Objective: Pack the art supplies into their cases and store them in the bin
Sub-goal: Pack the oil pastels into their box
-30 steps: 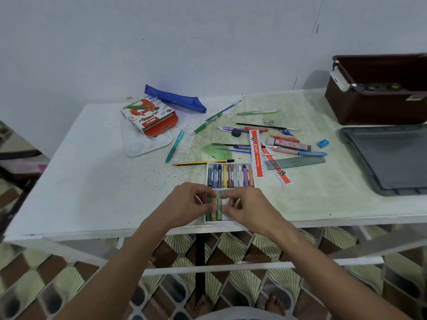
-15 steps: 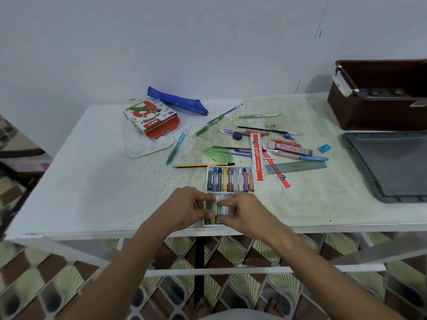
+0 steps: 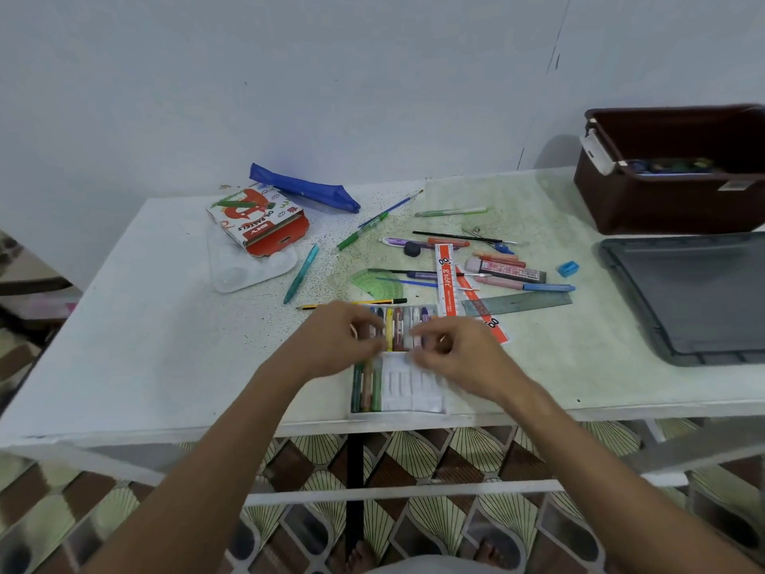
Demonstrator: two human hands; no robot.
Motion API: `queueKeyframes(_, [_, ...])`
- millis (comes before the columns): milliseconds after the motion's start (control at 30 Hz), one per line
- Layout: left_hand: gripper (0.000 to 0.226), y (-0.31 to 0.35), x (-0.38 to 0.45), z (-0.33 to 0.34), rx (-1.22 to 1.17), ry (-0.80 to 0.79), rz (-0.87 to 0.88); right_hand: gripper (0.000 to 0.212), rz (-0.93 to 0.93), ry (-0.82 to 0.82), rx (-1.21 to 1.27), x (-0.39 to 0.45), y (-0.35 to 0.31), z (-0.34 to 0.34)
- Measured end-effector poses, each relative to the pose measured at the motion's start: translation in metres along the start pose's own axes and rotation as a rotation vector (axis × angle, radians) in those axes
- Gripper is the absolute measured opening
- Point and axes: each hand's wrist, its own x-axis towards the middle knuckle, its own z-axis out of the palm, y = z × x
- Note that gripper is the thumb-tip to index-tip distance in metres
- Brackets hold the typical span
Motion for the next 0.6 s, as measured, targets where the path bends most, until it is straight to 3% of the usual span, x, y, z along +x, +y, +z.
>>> queueKeyframes(233, [0.028, 0.029, 0.086, 0.013, 0.091, 0.112, 0.021, 0.021, 0.098, 0.351, -0.271, 0.039, 0.029, -0.079])
queueKeyframes(600, [0.027, 0.034, 0.131, 0.028, 0.301, 0.061, 0.014, 0.021, 0.107, 0.268, -0.603, 0.069, 0.065, -0.099])
